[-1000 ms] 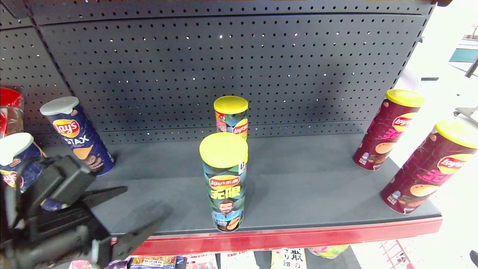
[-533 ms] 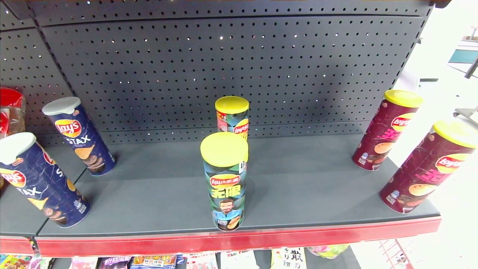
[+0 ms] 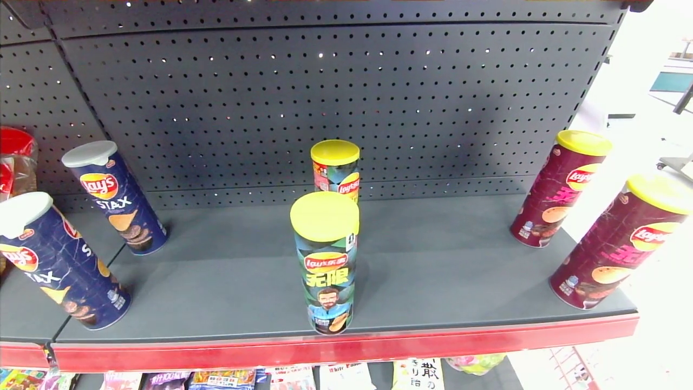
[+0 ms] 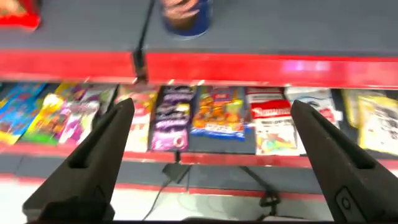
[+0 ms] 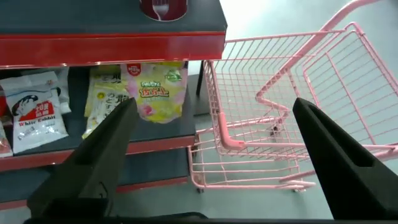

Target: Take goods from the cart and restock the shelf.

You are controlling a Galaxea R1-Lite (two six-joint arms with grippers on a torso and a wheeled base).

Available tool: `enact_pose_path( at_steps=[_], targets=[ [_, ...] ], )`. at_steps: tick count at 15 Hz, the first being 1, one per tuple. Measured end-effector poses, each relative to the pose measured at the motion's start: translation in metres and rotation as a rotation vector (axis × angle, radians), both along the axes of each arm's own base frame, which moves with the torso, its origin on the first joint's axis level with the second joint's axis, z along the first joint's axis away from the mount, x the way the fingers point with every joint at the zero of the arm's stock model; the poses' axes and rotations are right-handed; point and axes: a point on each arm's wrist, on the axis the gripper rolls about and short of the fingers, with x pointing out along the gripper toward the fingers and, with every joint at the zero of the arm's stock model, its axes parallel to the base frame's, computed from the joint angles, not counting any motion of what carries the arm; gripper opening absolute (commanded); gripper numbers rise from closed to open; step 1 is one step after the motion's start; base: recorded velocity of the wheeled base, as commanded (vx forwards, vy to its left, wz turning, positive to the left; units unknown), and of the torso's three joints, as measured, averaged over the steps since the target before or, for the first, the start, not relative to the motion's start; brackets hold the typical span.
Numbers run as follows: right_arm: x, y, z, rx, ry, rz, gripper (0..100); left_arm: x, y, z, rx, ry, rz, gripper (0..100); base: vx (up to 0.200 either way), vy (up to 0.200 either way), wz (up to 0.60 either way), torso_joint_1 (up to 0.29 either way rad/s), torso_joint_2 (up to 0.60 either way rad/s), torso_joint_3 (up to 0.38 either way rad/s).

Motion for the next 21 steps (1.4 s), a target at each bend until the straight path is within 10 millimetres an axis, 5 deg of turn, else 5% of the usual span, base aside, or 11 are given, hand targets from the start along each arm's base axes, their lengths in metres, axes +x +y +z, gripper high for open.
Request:
enact_pose_path(
  at_steps=[8,12,21],
  targets=[
    [0.013,0.005,-0.016,0.022,-0.346,0.126,100,0.004,-0.006,-0.010,0.026,-0.359,-0.238,100,0.000,0.000,0.00,0.000,0.00,0.000],
    [0.016,0.005,-0.025,0.042,-0.330,0.131,100,0.007,-0.002,-0.023,0.016,-0.302,-0.049,100,0.000,0.000,0.00,0.000,0.00,0.000],
    [0.016,0.006,-0.025,0.095,-0.326,0.144,100,0.008,-0.003,-0.025,0.012,-0.294,-0.075,100,0.000,0.000,0.00,0.000,0.00,0.000]
  ],
)
